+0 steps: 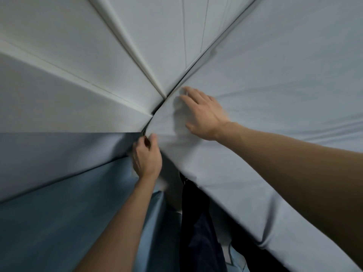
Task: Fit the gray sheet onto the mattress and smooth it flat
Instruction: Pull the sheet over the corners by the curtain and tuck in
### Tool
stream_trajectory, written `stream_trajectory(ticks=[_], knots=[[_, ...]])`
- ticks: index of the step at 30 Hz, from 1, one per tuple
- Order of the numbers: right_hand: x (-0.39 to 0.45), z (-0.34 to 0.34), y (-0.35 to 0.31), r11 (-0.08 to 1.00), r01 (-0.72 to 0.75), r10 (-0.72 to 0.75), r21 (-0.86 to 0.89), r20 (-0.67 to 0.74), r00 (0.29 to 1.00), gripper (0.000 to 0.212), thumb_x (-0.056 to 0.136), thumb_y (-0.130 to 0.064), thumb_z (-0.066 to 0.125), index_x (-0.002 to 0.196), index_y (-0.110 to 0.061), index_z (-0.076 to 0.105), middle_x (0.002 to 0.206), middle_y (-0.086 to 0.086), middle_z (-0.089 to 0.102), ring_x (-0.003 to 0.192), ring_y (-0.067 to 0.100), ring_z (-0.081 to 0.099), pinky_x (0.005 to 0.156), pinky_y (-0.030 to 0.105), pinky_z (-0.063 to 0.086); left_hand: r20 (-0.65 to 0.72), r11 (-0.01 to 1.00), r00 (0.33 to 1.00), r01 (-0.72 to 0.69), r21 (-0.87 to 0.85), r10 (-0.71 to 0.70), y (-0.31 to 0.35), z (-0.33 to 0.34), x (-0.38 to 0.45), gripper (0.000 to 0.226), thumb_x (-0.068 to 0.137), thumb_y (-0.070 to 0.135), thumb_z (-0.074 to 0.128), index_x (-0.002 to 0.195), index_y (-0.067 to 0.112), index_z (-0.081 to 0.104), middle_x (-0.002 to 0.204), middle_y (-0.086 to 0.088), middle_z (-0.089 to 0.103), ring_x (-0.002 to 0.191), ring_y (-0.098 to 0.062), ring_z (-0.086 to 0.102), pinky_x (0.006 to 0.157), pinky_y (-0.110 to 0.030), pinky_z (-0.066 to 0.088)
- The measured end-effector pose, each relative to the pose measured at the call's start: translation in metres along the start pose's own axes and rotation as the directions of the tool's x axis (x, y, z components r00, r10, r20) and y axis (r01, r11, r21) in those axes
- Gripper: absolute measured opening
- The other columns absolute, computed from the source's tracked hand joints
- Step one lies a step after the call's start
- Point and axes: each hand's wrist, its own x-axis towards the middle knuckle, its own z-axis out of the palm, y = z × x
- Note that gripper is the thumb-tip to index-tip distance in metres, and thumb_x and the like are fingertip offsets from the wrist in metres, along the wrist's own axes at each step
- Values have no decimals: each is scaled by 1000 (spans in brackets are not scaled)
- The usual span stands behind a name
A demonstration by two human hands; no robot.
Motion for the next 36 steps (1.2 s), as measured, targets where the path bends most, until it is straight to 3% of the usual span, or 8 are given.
stream_trajectory(ticks=[3,7,10,13,19,25,30,36], knots=[[-20,-9,18,999,-53,53,-4,0,999,80,78,-28,63,150,-18,30,162,2,17,146,22,22,115,35,25,-177,965,951,-236,114,253,19,-3,-16,15,77,25,56,90,19,52,93,-6,59,92,-31,55,77,-44,46],[-46,-15,35,992,-114,121,-57,159,980,88,83,-39,63,155,-33,13,165,0,-10,152,22,-2,122,38,12,-12,780,796,-590,210,605,52,6,-19,41,79,24,60,118,11,58,119,-11,58,115,-30,48,98,-41,38],[-65,-10,52,986,-142,162,-89,280,946,86,86,-46,57,154,-43,4,162,-3,-22,151,22,-14,123,42,6,228,786,841,-539,301,490,73,20,6,78,86,44,65,148,8,34,152,-16,36,138,-32,33,114,-42,27],[-74,0,63,984,-144,170,-103,323,931,90,86,-45,57,153,-44,-4,160,-4,-28,150,21,-20,123,44,4,328,787,885,-449,423,329,83,26,20,84,83,59,64,143,9,37,148,-18,41,136,-34,37,112,-45,31],[-75,-7,65,992,-126,128,-23,258,958,92,87,-44,58,155,-38,-4,163,-4,-21,151,19,-15,123,41,6,420,786,897,-358,504,139,105,25,32,88,77,60,69,139,5,39,145,-18,44,133,-35,42,108,-47,38],[-93,-61,69,976,-218,212,28,141,967,86,90,-37,59,157,-22,8,166,0,-3,152,19,7,120,36,18,388,628,826,-563,537,409,152,17,-16,74,85,39,65,145,11,33,144,-18,45,130,-36,44,104,-44,39],[-146,-148,80,922,-380,368,78,134,920,74,95,-34,52,156,-23,13,165,-1,8,143,26,33,107,42,37,534,617,767,-622,482,357,227,-7,-84,58,92,40,55,143,20,37,141,-10,52,126,-32,52,97,-41,44],[-253,-271,81,849,-489,487,200,61,871,69,95,-34,52,155,-21,19,159,4,27,140,27,37,108,41,38,639,520,669,-725,451,378,340,-68,-195,57,94,38,53,146,18,38,142,-10,51,128,-30,50,101,-38,42]])
